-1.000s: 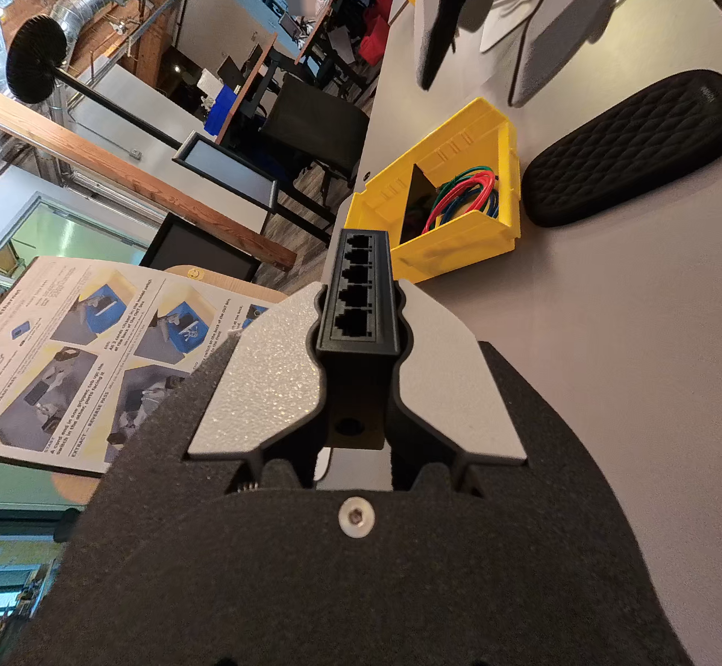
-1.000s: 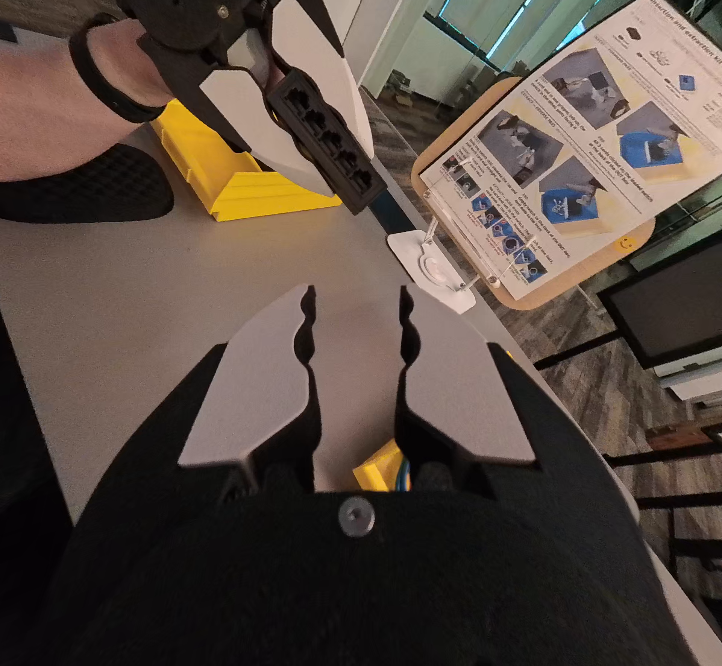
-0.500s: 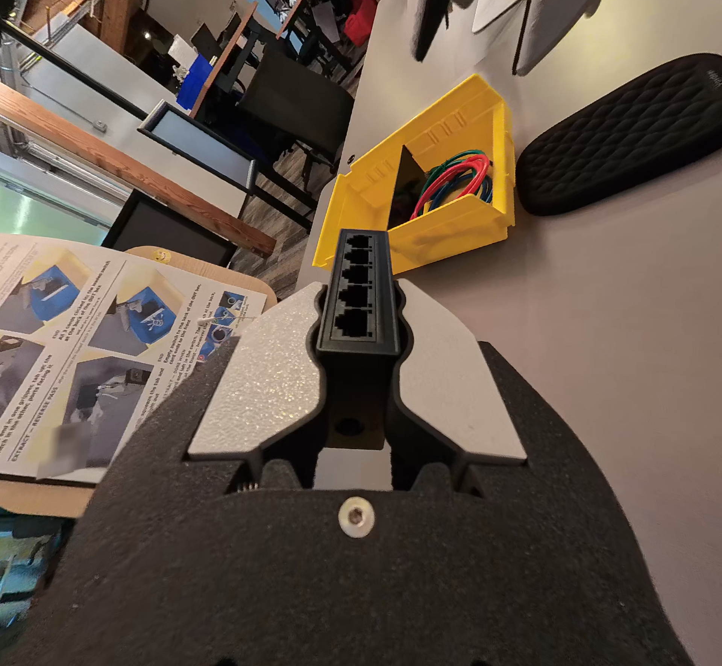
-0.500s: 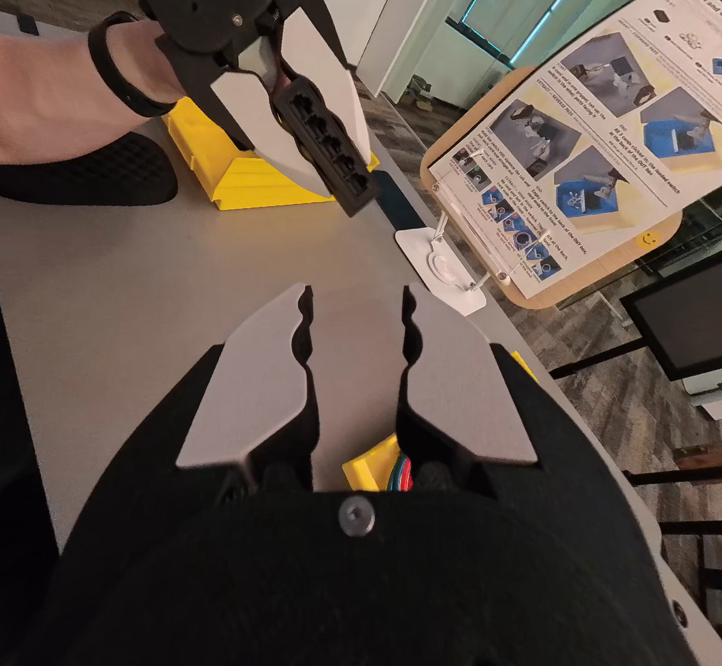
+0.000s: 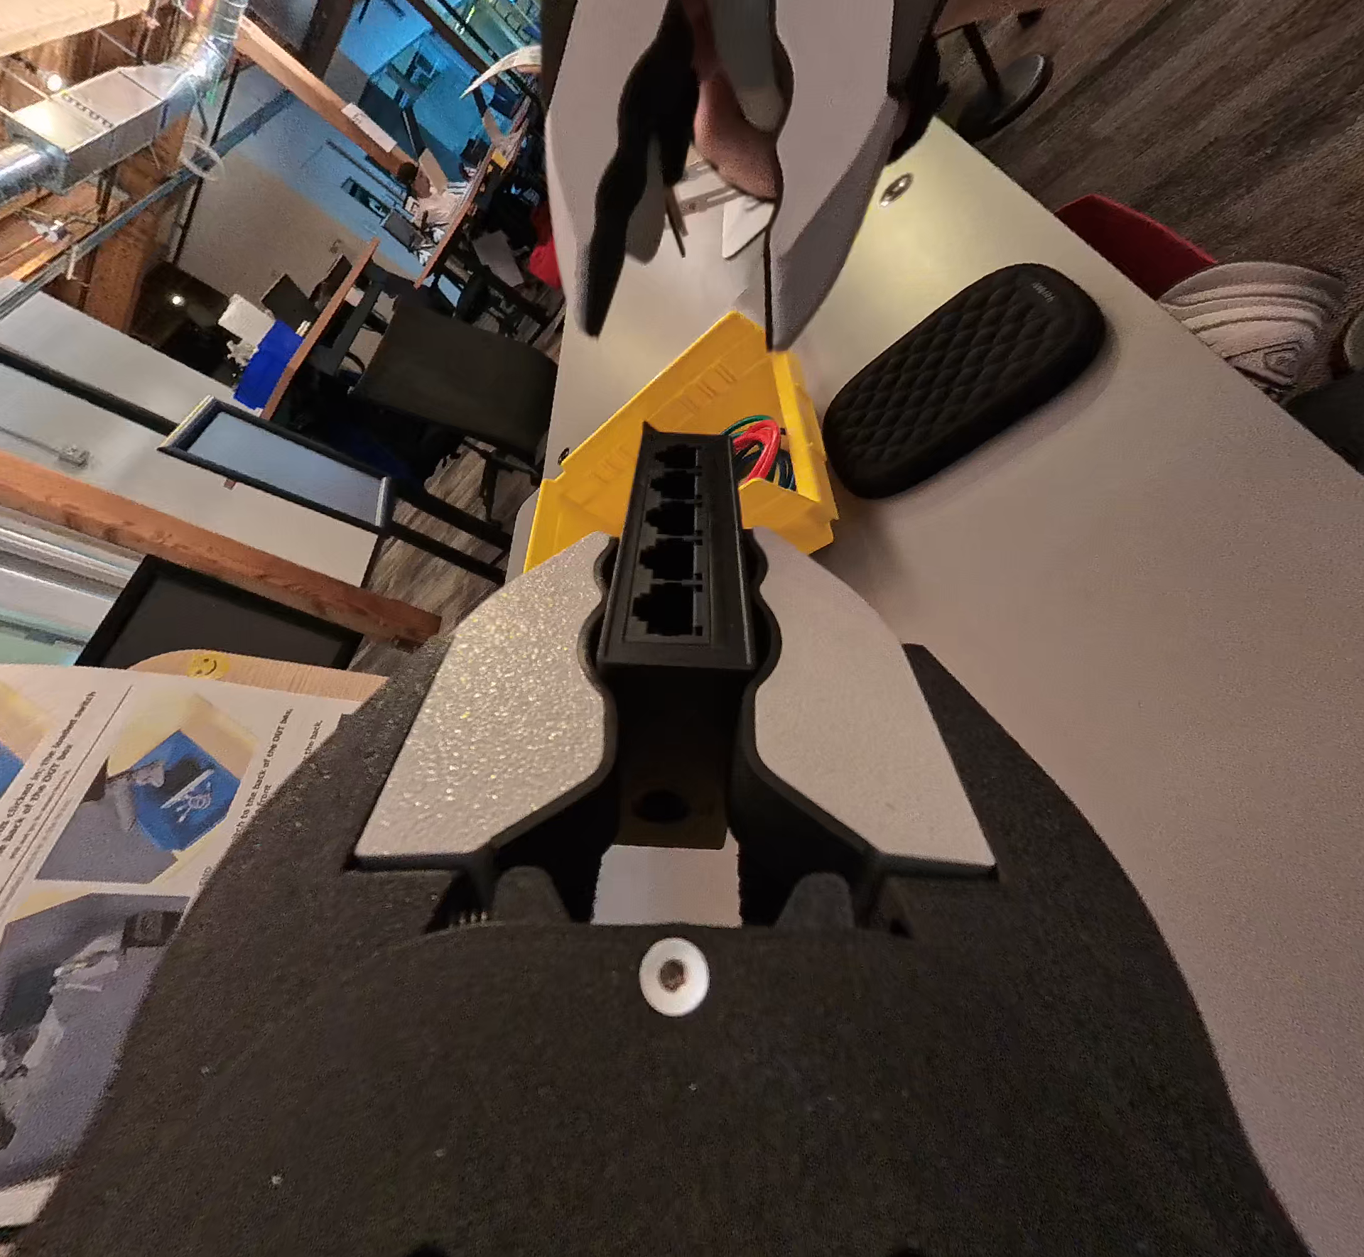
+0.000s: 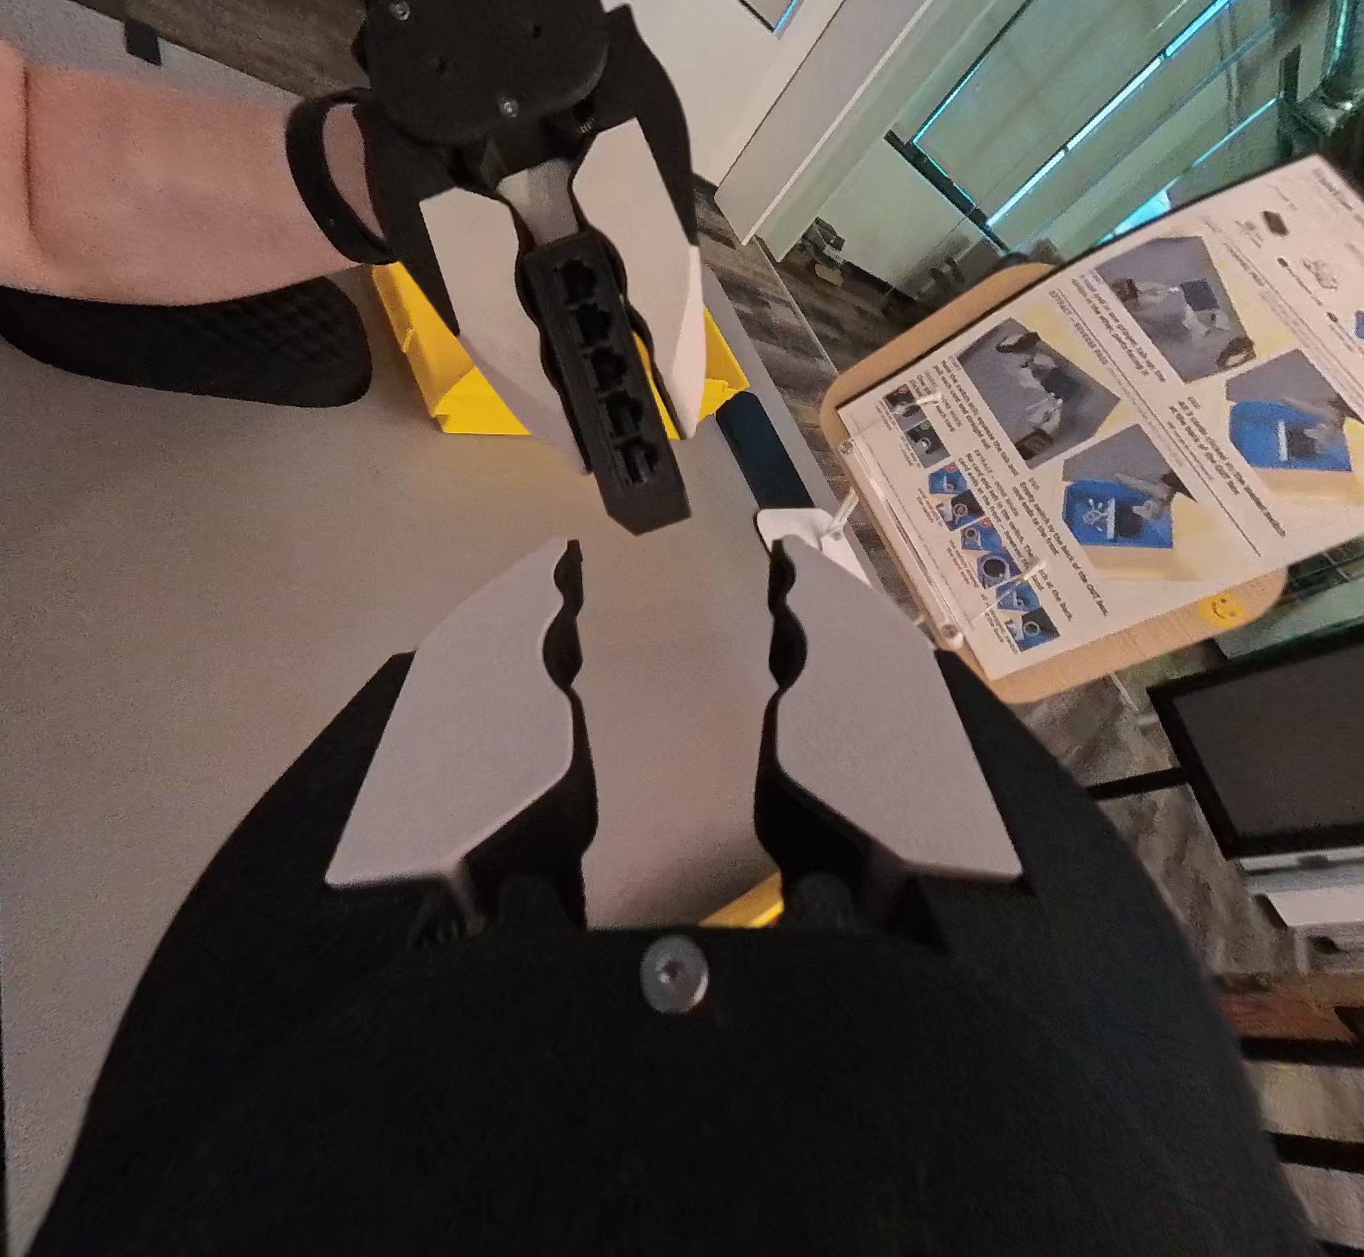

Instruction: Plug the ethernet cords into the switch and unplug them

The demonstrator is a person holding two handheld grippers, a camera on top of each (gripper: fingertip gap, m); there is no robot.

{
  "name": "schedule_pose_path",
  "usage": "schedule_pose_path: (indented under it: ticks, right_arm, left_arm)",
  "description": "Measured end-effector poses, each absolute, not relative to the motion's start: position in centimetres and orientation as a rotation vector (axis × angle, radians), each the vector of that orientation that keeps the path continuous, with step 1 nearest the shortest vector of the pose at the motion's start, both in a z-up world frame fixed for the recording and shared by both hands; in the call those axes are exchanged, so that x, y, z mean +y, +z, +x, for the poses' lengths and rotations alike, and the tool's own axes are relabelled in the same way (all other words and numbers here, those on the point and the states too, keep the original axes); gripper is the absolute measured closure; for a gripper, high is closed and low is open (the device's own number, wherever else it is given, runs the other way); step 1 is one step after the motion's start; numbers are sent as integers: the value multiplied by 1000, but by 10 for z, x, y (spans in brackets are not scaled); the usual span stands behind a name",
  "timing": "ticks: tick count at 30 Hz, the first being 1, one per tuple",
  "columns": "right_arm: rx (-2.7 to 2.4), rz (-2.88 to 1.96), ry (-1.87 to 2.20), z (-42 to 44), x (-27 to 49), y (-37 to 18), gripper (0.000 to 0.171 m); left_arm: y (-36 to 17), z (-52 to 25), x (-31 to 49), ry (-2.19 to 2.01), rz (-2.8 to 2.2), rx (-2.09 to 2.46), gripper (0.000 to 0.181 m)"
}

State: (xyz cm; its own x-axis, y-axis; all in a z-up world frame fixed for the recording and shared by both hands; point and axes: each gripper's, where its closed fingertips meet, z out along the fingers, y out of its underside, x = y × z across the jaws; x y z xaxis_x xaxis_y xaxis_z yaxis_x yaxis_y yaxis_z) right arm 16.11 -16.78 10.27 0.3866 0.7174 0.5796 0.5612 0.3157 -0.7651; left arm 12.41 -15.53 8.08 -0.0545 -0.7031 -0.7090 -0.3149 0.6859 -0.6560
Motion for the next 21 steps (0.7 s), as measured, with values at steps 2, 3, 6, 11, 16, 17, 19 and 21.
schedule_pose_path:
  ticks: [2,3,6,11,16,17,19,21]
  right_arm:
    - [-1317,-1338,145,147,-166,99,121]
    - [-1335,-1331,137,141,-166,96,122]
    - [-1375,-1313,75,129,-161,90,125]
    - [-1419,-1279,3,122,-158,83,143]
    - [-1395,-1306,85,127,-160,85,144]
    - [-1368,-1306,106,131,-159,88,144]
    - [-1304,-1318,165,144,-156,94,144]
    - [-1224,-1341,232,163,-150,101,144]
  left_arm:
    - [81,124,-157,-390,-835,1653,151]
    - [81,124,-158,-391,-835,1655,151]
    - [81,124,-162,-419,-833,1662,151]
    - [79,126,-168,-496,-840,1685,151]
    - [82,124,-163,-581,-895,1650,148]
    - [87,123,-159,-569,-903,1611,145]
    - [98,115,-153,-553,-906,1546,147]
    - [112,104,-145,-544,-906,1471,147]
